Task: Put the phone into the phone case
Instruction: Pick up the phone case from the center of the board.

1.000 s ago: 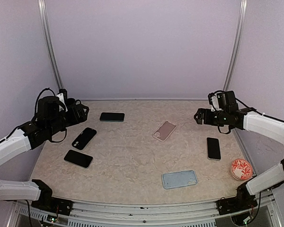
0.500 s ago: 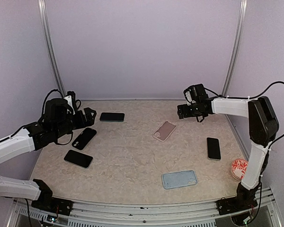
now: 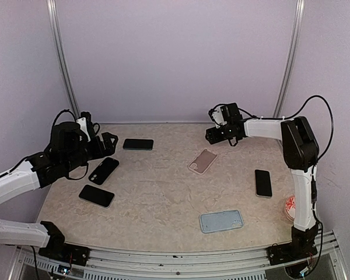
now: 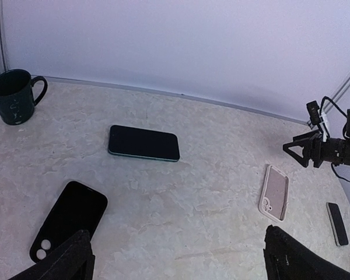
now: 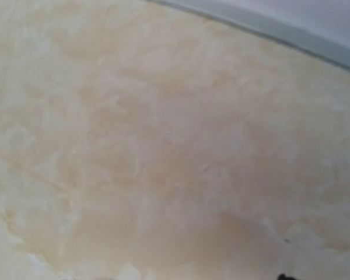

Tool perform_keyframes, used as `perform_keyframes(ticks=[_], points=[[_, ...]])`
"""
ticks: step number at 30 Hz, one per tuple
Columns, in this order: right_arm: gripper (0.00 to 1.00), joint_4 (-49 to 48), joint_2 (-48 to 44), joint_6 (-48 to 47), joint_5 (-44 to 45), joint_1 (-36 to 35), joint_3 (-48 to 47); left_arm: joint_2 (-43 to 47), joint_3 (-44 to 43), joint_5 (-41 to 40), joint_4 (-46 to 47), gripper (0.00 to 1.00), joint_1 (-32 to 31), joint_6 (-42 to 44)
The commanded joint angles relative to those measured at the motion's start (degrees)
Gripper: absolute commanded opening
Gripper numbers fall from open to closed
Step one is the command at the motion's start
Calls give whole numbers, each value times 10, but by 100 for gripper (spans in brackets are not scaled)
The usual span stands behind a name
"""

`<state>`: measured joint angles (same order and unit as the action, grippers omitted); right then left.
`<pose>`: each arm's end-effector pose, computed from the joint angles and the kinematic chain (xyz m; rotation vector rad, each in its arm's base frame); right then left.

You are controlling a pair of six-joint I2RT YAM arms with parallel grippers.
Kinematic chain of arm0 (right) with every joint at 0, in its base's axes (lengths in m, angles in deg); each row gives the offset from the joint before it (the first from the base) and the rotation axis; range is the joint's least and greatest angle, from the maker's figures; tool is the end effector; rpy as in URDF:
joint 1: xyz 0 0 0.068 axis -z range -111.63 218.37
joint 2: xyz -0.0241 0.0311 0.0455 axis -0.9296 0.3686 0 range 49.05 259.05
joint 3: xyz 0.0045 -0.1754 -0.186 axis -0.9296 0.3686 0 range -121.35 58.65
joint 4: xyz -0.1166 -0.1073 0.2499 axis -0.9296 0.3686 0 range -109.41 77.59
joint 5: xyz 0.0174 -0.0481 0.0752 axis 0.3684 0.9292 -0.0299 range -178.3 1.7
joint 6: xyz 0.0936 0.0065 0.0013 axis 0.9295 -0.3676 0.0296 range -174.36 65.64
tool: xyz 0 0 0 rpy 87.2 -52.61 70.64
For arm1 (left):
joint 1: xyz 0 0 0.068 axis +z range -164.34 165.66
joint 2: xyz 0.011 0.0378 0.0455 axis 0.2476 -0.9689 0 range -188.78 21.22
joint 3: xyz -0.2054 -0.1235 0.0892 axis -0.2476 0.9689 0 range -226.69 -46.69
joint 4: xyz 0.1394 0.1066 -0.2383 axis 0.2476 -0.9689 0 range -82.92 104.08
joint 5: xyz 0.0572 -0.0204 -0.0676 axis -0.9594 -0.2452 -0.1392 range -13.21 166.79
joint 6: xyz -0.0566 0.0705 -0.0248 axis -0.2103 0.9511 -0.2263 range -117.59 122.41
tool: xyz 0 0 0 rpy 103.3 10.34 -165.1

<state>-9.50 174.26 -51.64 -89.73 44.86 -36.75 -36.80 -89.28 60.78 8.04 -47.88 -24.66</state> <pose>0.5109 0.2245 0.1255 -0.4243 2.2383 0.2704 0.2807 -0.1582 0.2485 -0.0761 1.9535 -0.4326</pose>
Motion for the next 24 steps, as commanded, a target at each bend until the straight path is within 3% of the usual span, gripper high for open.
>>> perform_keyframes(ticks=[1, 8, 12, 24], points=[[71, 5, 28, -16, -30, -4, -24, 20, 10, -13, -12, 99, -4, -6], [65, 5, 42, -14, -43, -4, 2, 23, 13, -12, -13, 99, -4, -7], [51, -5, 38, -17, -64, -4, 30, 20, 12, -8, -10, 99, -4, -10], [50, -15, 15, -21, -68, -4, 93, 6, 9, 1, 1, 99, -4, -9]])
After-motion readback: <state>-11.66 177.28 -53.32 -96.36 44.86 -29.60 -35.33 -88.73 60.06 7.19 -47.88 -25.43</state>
